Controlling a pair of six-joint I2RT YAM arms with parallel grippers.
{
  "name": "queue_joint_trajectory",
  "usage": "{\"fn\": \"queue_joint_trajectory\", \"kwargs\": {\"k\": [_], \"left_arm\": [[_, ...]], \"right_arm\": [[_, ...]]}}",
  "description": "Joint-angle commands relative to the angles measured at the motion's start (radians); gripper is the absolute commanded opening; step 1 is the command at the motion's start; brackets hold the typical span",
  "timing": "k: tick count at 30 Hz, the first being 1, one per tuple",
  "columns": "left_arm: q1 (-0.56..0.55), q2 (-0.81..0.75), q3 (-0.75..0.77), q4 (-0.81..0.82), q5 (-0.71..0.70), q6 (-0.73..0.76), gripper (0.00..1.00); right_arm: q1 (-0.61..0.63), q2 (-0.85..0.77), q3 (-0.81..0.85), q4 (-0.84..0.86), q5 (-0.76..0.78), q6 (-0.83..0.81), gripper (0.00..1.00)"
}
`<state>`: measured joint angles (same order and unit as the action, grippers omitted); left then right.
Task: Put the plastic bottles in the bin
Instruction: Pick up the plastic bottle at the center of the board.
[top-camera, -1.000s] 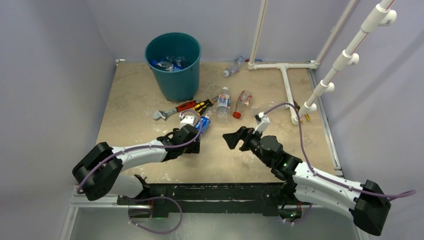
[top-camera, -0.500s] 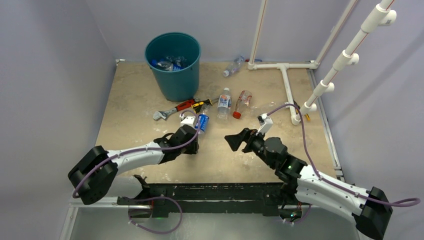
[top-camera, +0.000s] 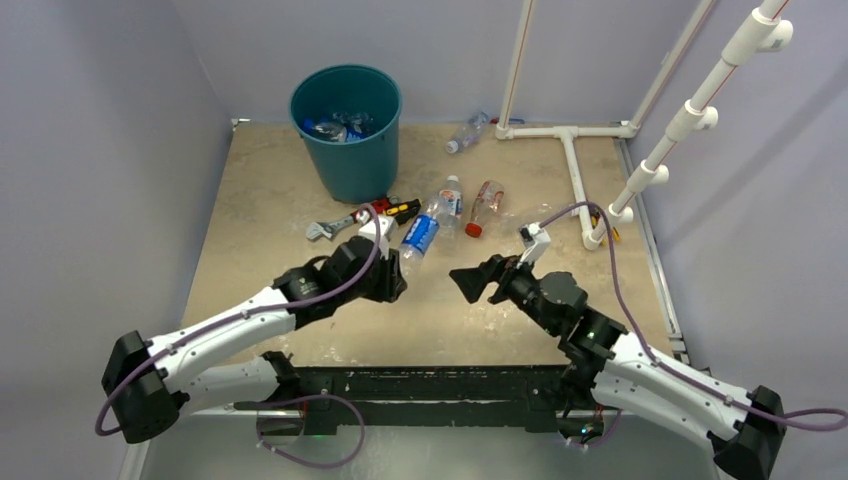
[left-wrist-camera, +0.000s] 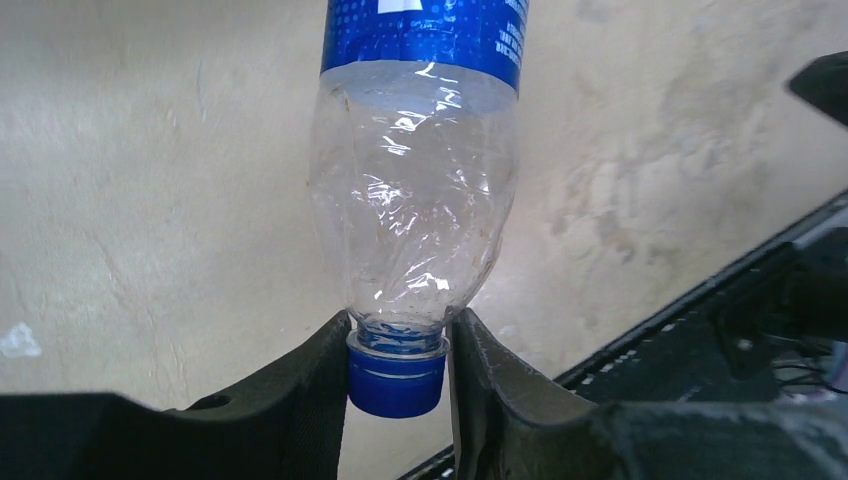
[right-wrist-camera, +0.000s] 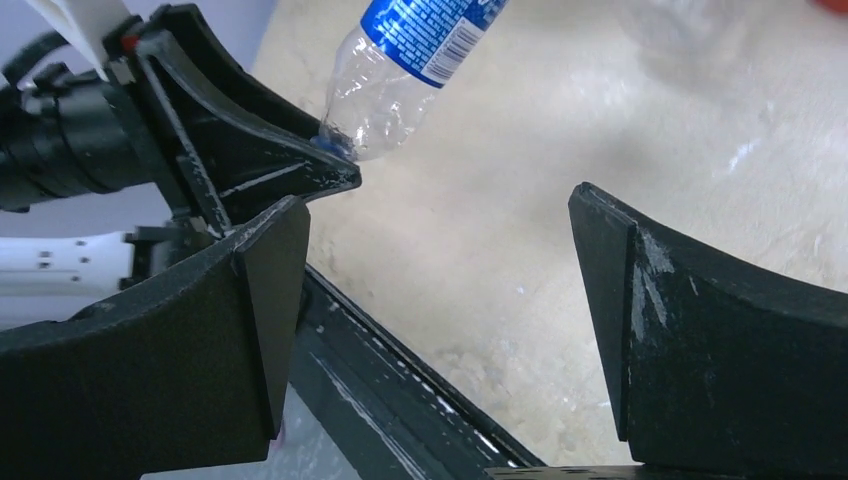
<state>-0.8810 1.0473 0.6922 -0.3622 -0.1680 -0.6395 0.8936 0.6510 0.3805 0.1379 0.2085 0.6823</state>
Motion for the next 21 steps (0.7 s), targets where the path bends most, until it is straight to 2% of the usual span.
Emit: {"fn": "queue_joint_trajectory", "kwargs": {"k": [1,5,11,13,15,18,21], "left_arm": [[-0.01,-0.063,0.258,-0.156,0.059,0.157,0.0],[-0.009,-0.146,0.311,-0.102,0.152,0.293,0.0],[-0.009,-0.302,0.111,0.271,0.36,0.314,0.0],[-0.009,-0.309,0.075,0.336,0.414,0.311,0.0],[-0.009,-0.276,0.116,0.286,0.424,0.349,0.0],[-0.009,-0.188,0.264,0.063,0.38,0.453,0.0],[-0.009,-0.134,0.39,-0.128,0.325,0.556,0.0]], "right_arm": [[-0.004,-0.094,0.134,-0.035,0.023,-0.087,0.99],[-0.004,-0.148,0.174,-0.005,-0.051,-0.066,0.99],[-0.003,-0.314,0.056,0.322,-0.174,-0.047,0.99],[-0.004,-0.308,0.077,0.359,-0.2,-0.067,0.99],[-0.004,-0.264,0.143,0.337,-0.233,-0.102,0.99],[-0.004,-0.218,0.276,0.228,-0.259,-0.211,0.99],[-0.004,-0.214,0.411,0.112,-0.217,-0.309,0.99]]}}
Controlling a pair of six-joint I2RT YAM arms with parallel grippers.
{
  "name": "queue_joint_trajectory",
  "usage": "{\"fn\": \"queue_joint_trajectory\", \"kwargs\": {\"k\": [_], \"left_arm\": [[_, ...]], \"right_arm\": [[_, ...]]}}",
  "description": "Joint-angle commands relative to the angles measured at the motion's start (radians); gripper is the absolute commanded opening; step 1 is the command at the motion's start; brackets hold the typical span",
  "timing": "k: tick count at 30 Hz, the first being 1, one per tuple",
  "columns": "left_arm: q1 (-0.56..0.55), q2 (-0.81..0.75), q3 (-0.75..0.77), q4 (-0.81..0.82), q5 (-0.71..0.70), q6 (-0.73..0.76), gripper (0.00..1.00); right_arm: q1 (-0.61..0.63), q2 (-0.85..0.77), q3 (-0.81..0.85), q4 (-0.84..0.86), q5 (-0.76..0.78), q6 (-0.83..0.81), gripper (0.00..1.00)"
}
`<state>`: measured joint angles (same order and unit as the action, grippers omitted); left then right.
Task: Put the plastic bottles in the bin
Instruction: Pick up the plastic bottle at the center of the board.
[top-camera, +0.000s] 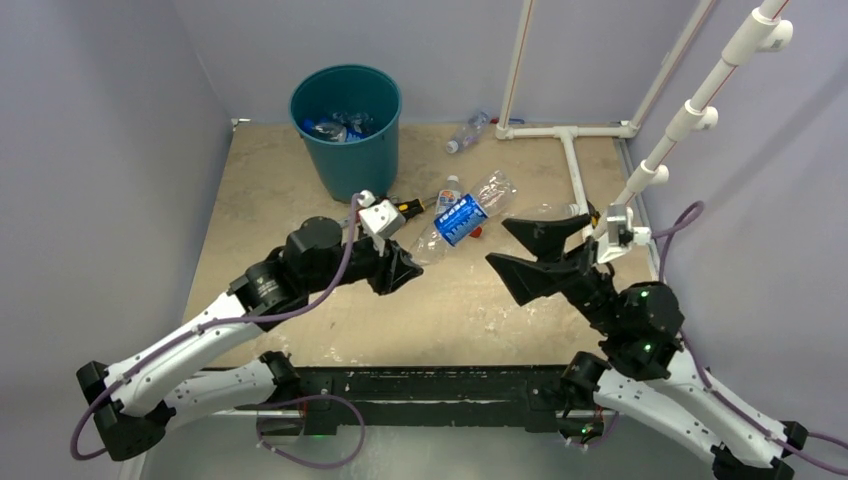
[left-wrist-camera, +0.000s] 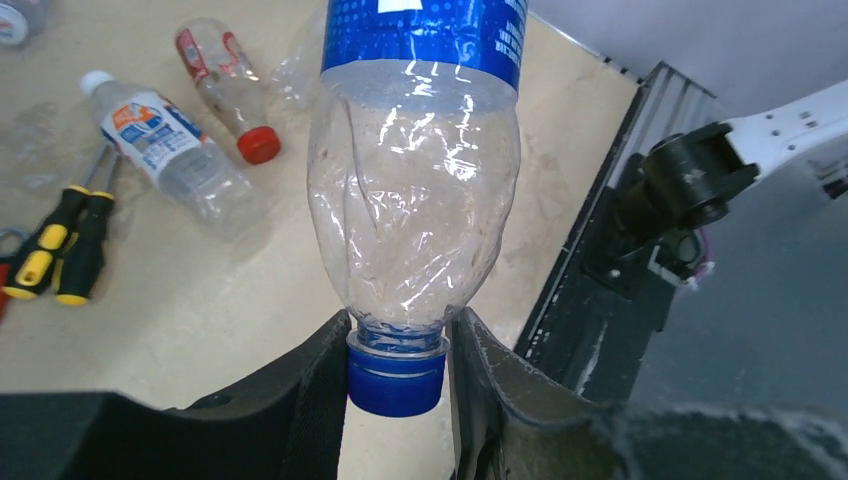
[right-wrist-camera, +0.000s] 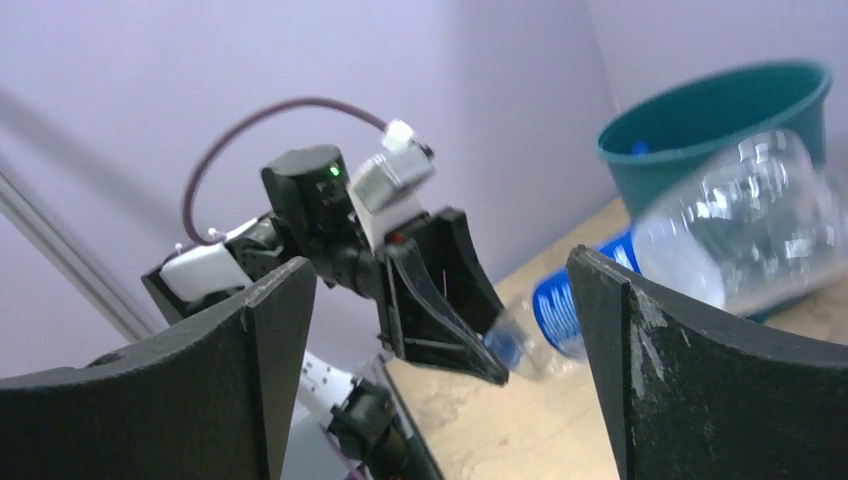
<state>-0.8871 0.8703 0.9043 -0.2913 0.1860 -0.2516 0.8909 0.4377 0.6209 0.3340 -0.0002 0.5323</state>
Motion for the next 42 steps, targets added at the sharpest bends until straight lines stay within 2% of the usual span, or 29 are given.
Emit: {"fn": "queue_joint_trajectory", "kwargs": {"k": [1,6,10,12,14,17,24,26,33,42], "left_arm": [[-0.003,0.046,0.204,-0.231,-0.057,0.215,0.0],[-0.003,0.077,0.293,-0.345,-0.231,0.388,0.0],[-0.003,0.172,0.416,-0.484,-0.323,0.449,0.0],[-0.003,0.216,0.476,-0.548,-0.342,0.464,0.0],[-0.004,0.248,0.53,-0.608,-0.323,0.478,0.0],[-0.006,0.278,0.591,-0.681,-0.214,0.524,0.0],[-0.036,0.289,0.574,-0.701,-0.033,0.586,0.0],[-0.039,0.286,0.561,-0.7,-0.018,0.611,0.0],[-0.039,0.227,0.57,-0.72,-0.011,0.782,0.0],[-0.039,0.2,0.58,-0.755,-0.028,0.888,0.0]], "right_arm": [[-0.001,0.005,0.21,-0.127,-0.002,-0.188,0.99],[-0.001,0.093,0.396,-0.36,0.015,-0.286,0.99],[-0.001,0.259,0.53,-0.566,0.044,-0.386,0.98],[-0.001,0.297,0.549,-0.608,0.094,-0.425,0.97],[0.0,0.298,0.541,-0.602,0.099,-0.471,0.96],[-0.001,0.31,0.537,-0.576,0.073,-0.519,0.98],[-0.001,0.421,0.572,-0.556,0.08,-0.627,0.97],[-0.001,0.435,0.574,-0.543,0.047,-0.648,0.96],[0.008,0.519,0.647,-0.692,-0.167,-0.724,0.95],[0.01,0.523,0.581,-0.75,-0.331,-0.695,0.95]]}}
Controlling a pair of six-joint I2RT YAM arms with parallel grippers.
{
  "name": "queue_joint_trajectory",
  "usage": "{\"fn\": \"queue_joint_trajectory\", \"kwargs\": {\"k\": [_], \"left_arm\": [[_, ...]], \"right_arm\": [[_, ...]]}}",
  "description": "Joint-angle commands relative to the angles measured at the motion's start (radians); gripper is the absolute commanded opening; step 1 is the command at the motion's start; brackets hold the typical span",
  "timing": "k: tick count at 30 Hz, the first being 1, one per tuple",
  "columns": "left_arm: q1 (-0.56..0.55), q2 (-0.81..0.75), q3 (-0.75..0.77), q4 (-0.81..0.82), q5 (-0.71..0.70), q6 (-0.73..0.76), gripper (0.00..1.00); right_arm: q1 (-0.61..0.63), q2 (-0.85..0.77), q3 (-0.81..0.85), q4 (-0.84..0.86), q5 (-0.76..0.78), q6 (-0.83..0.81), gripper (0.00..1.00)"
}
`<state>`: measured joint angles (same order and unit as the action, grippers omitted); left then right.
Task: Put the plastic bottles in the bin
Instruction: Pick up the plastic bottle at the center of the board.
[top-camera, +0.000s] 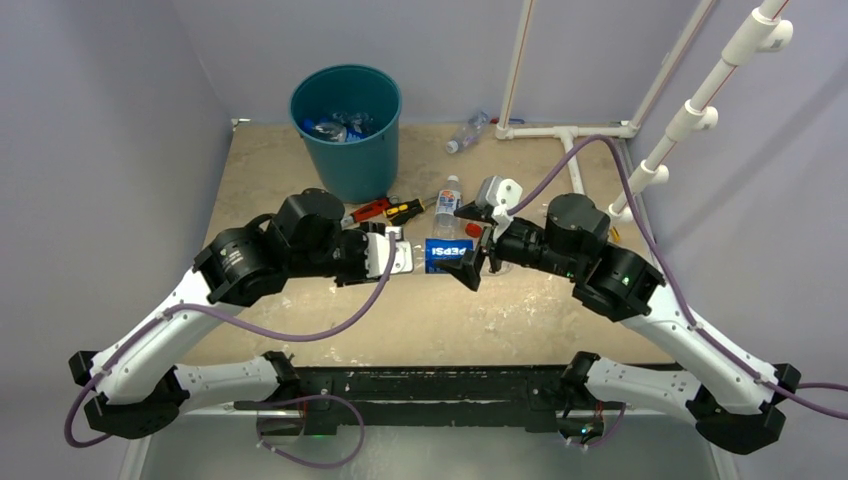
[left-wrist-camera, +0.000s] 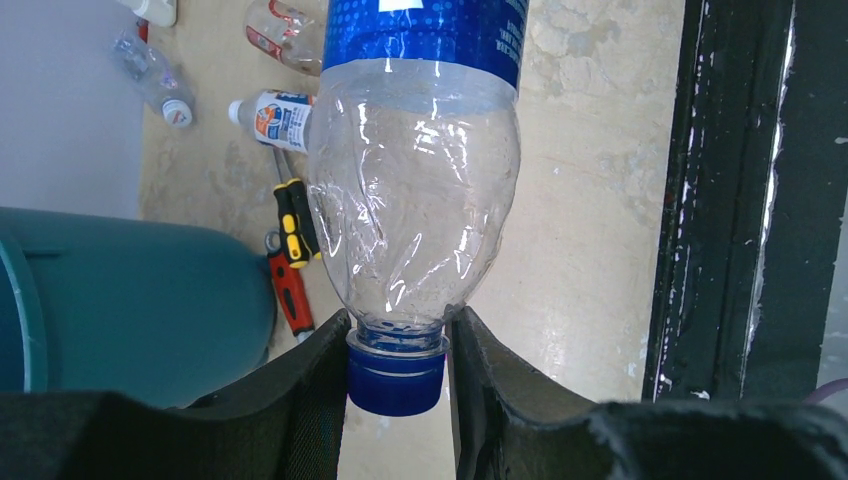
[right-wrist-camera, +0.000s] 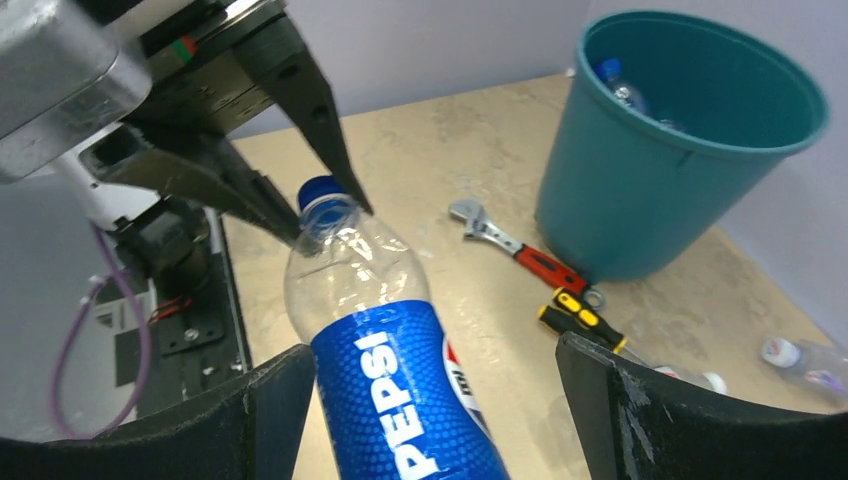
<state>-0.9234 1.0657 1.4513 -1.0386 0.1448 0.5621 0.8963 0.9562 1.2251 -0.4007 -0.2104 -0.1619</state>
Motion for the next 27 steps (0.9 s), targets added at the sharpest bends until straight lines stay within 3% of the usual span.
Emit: {"fn": "queue_joint_trajectory", "kwargs": {"k": [1,11,20,27], "left_arm": [[-0.003,0.01,0.035,-0.009,0.015,0.082,0.0],[-0.005,0.064,0.086,0.007,-0.125,0.152,0.0],[-0.005,0.051,0.109,0.004,-0.107,0.202,0.0],[-0.005,0.038,0.081,0.014,-0.031,0.214,0.0]], "right_arm": [[0.005,0.008,-0.031,-0.009,-0.132,0.007,0.95],[0.026,0.057,-0.082,-0.021,-0.089,0.06,0.94],[0.041,0.095,-0.142,0.011,0.022,0.095,0.89],[0.042,0.082,-0.163,0.096,0.072,0.121,0.95]]}}
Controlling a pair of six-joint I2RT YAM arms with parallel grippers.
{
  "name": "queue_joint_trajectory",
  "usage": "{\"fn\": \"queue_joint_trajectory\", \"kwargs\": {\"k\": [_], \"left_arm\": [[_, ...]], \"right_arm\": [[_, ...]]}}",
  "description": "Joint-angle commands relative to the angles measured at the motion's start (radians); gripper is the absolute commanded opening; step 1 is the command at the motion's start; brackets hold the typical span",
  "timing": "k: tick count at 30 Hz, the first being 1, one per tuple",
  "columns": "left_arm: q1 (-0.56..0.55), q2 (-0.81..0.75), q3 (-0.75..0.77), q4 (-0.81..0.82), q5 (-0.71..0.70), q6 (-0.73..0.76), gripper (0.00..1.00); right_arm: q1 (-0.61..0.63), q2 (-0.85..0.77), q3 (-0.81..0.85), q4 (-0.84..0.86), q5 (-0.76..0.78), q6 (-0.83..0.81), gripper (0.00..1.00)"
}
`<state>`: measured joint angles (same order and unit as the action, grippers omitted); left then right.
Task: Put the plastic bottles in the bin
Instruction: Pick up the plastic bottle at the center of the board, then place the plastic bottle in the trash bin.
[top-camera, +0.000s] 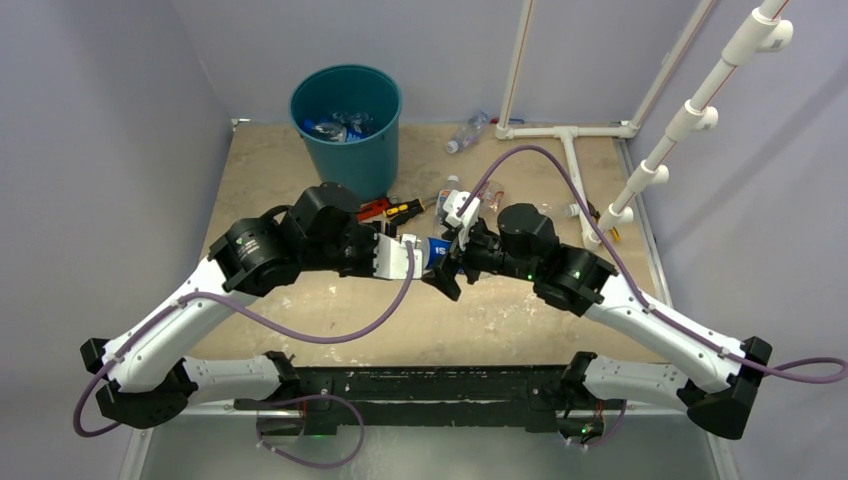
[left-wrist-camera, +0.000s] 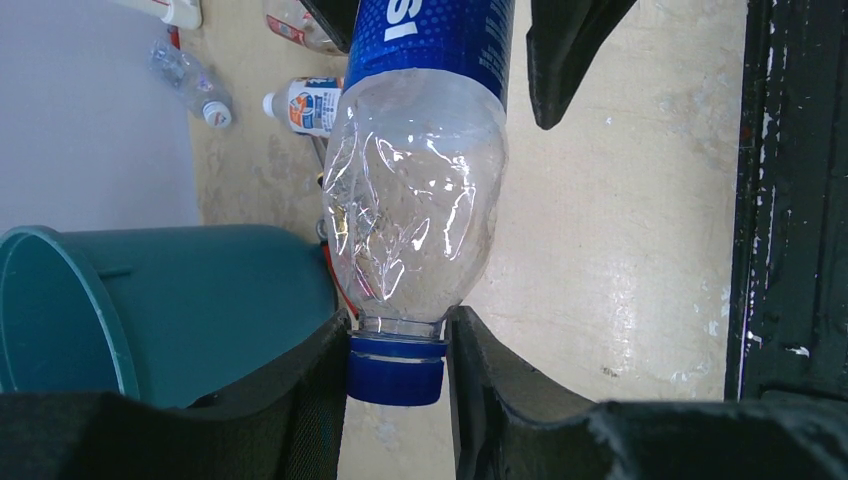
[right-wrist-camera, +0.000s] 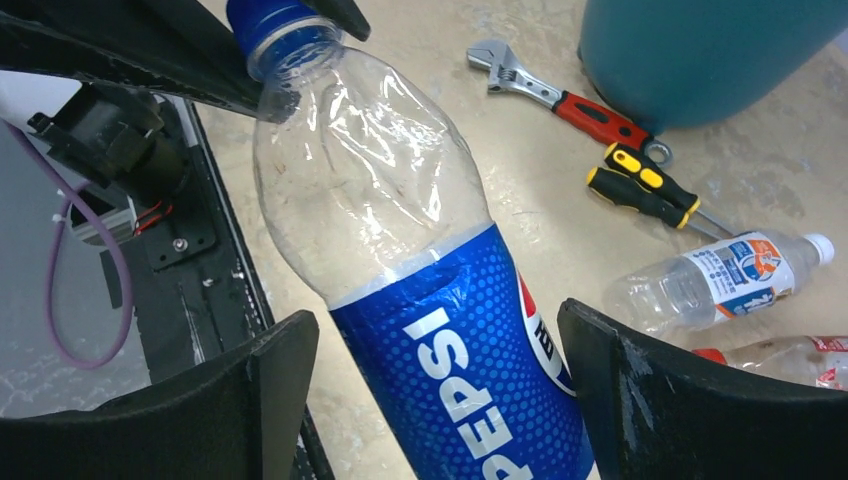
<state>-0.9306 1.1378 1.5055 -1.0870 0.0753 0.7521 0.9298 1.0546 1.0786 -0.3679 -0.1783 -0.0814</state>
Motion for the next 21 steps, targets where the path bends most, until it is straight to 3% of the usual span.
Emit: {"fn": "queue_joint_trajectory", "kwargs": {"k": [1,8,15,21], "left_arm": [[0.003,-0.035,0.019,0.061,0.041,0.026,0.0],[0.001,-0.036,-0.005,0.059,0.074,0.033,0.0],[0.001,-0.067,0.001,0.12,0.094,0.036,0.0],[0.001,-0.096,-0.004,0.244,0.227,0.025,0.0]], "right_arm": [[0.009,-0.024,-0.022,0.075,0.05,0.041,0.95],[0.009,-0.051,-0.05,0.142,0.126,0.029,0.94],[0.043,0.0,-0.062,0.089,0.112,0.014,0.82],[0.072,0.005,-0.092,0.126,0.094,0.024,0.72]]}}
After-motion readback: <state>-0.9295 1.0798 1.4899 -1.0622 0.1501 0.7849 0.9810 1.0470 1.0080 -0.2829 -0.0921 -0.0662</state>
